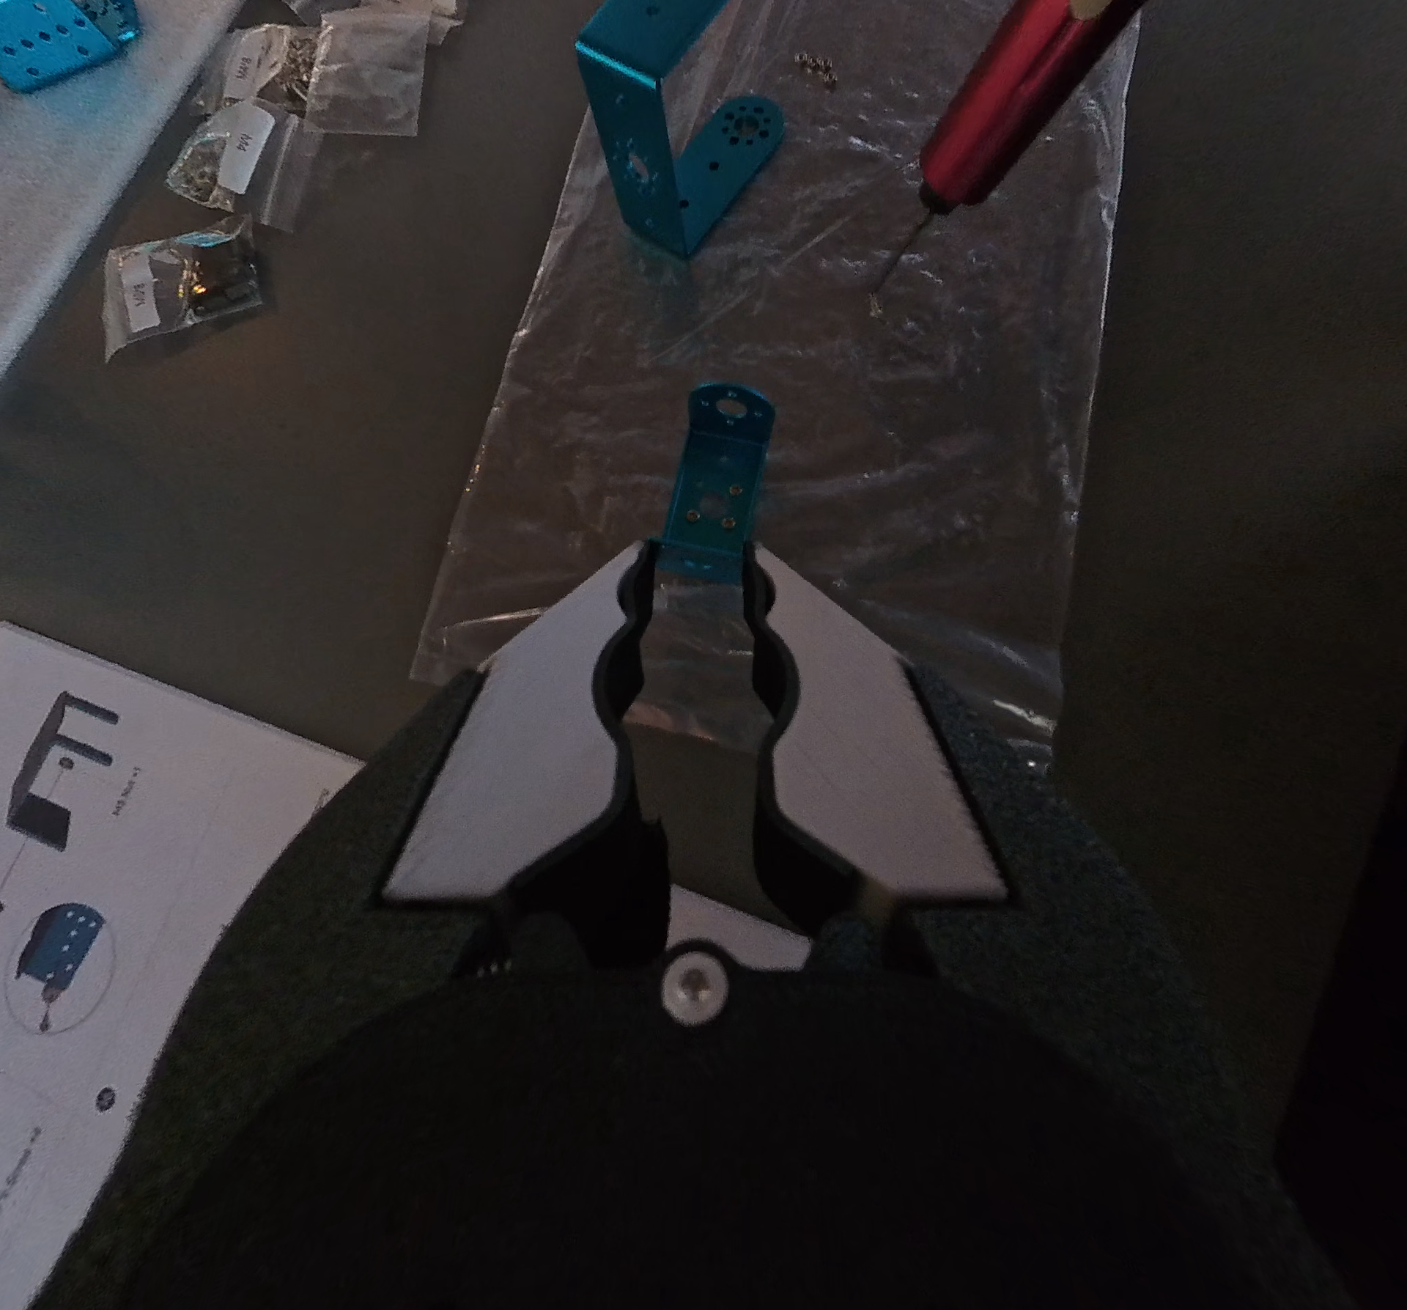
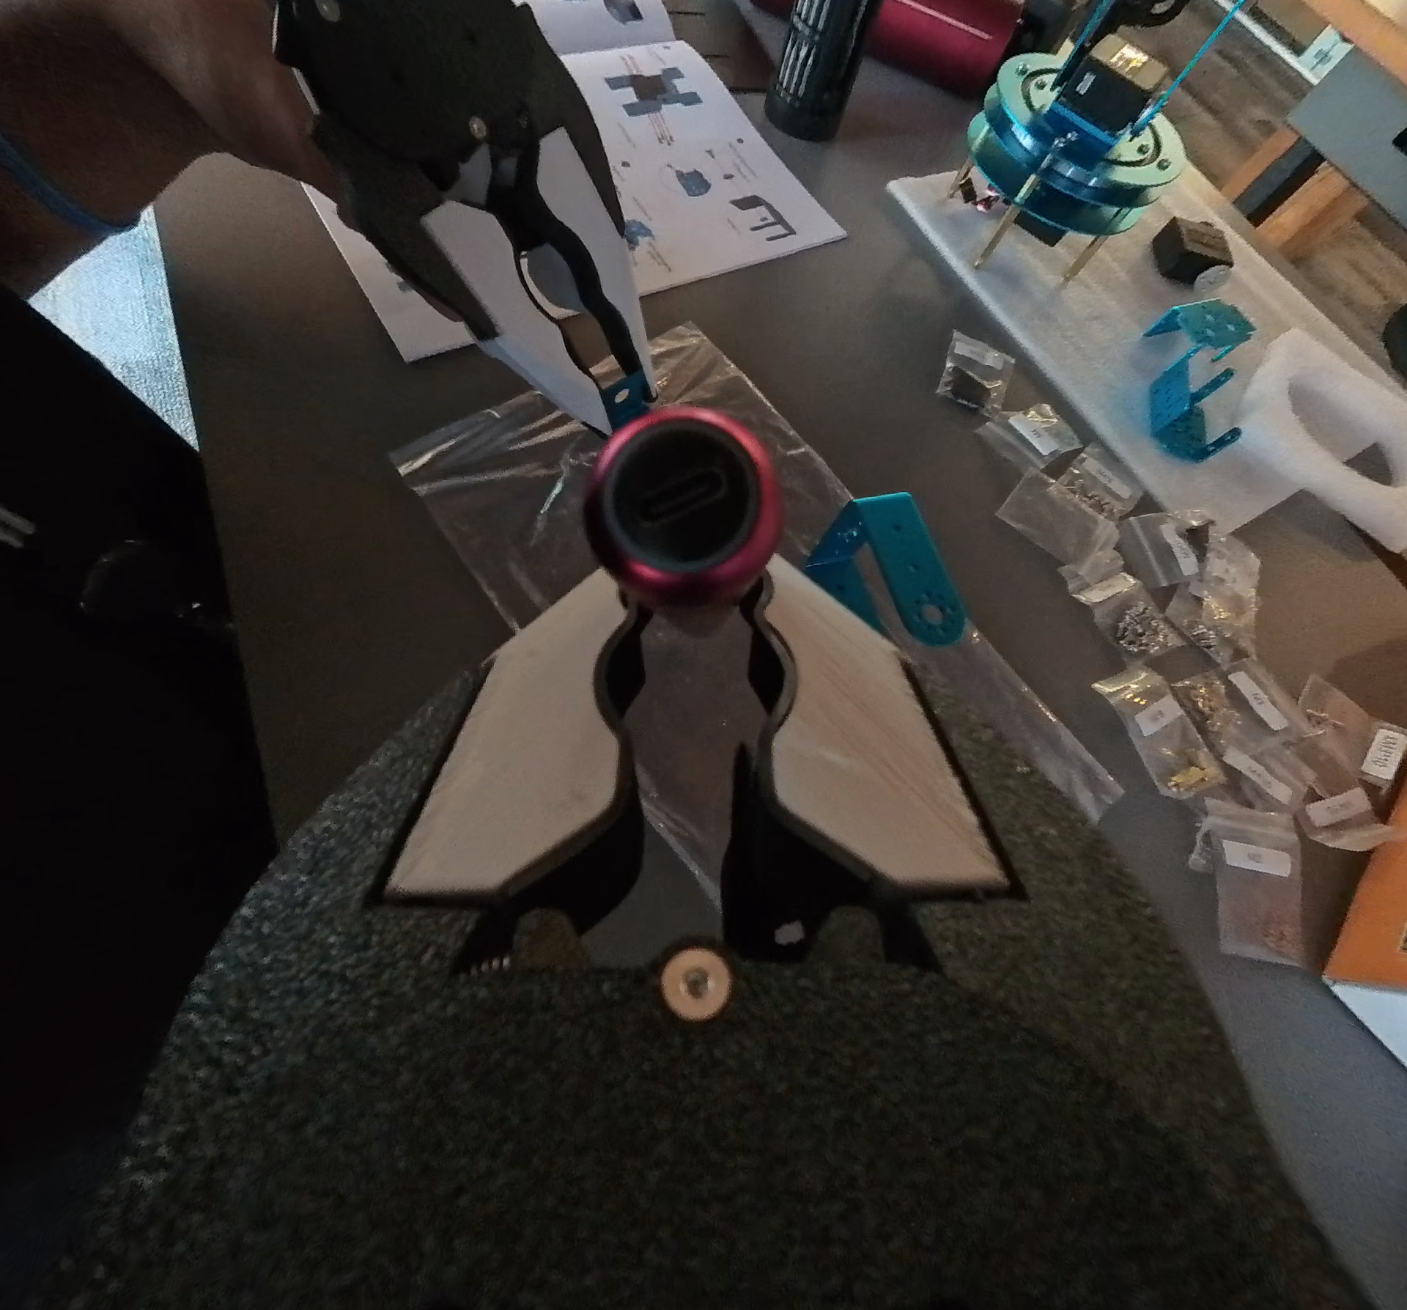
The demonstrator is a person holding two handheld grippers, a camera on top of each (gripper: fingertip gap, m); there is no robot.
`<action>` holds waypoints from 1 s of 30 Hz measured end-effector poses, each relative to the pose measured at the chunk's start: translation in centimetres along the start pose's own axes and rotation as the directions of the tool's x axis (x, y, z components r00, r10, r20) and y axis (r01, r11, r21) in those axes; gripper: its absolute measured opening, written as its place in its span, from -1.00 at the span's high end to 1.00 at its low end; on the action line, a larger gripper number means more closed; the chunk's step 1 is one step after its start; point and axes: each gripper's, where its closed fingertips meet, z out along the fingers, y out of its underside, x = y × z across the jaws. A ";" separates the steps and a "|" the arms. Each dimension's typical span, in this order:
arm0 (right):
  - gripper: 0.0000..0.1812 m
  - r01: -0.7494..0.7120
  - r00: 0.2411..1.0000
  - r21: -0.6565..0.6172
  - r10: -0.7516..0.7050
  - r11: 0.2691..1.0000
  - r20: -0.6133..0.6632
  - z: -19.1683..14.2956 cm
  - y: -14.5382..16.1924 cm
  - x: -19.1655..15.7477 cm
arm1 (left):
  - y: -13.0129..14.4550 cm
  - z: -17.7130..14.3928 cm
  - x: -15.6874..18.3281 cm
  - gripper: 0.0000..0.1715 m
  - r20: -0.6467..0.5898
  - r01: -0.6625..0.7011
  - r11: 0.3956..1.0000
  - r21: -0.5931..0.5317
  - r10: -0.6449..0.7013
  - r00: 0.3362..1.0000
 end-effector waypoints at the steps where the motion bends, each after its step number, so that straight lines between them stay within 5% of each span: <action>1: 0.76 0.003 1.000 0.008 -0.003 1.000 0.000 -0.1 -0.1 0.0 | 0.0 0.0 0.0 0.74 0.001 0.000 1.000 -0.001 0.000 1.000; 8: 0.76 -0.180 0.981 0.146 0.167 0.973 0.095 -0.4 -0.7 0.2 | -0.1 0.1 0.1 0.74 -0.006 -0.004 1.000 0.006 0.004 1.000; 15: 0.77 -0.474 0.879 0.351 0.405 0.808 0.253 -1.6 -2.2 1.9 | -0.3 0.4 0.5 0.74 -0.021 -0.008 1.000 0.010 0.008 1.000; 30: 0.77 -0.356 0.934 0.340 0.323 0.870 0.151 -0.6 -2.9 1.7 | -0.8 0.5 1.1 0.74 -0.039 -0.021 1.000 0.013 0.022 0.999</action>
